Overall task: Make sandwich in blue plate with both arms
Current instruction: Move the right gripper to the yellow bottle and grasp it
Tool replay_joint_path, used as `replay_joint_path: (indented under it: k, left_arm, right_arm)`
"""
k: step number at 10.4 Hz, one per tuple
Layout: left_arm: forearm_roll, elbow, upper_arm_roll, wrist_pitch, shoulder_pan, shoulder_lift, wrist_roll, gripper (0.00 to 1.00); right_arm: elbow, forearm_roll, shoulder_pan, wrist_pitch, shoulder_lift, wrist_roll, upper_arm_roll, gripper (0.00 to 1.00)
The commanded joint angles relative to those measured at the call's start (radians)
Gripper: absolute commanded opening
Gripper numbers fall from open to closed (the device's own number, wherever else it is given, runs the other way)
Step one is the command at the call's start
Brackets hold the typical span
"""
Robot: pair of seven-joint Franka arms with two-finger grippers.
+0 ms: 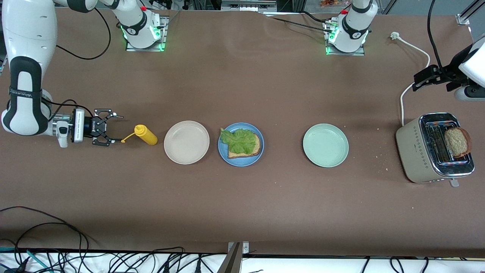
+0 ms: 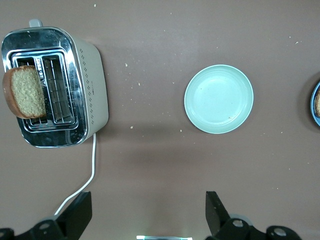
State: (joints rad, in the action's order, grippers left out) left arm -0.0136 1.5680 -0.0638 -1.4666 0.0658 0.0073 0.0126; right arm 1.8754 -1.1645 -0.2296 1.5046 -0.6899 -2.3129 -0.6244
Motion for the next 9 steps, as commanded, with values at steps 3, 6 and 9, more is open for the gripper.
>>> replay_joint_path:
  k: [3, 6, 9]
  left_arm:
    - [0.021, -0.028, 0.002, 0.023, -0.009, 0.01, -0.016, 1.0]
    - [0.021, -0.028, 0.002, 0.023, -0.009, 0.01, -0.016, 1.0]
    - [0.021, -0.028, 0.004, 0.023, -0.007, 0.01, -0.014, 1.0]
  right_arm:
    - [-0.018, -0.238, 0.039, -0.136, -0.089, -0.19, 0.058, 1.0]
    - [-0.016, -0.271, 0.039, -0.153, -0.126, -0.2, 0.109, 1.0]
    - [-0.018, -0.311, 0.036, -0.15, -0.138, -0.21, 0.14, 0.83]
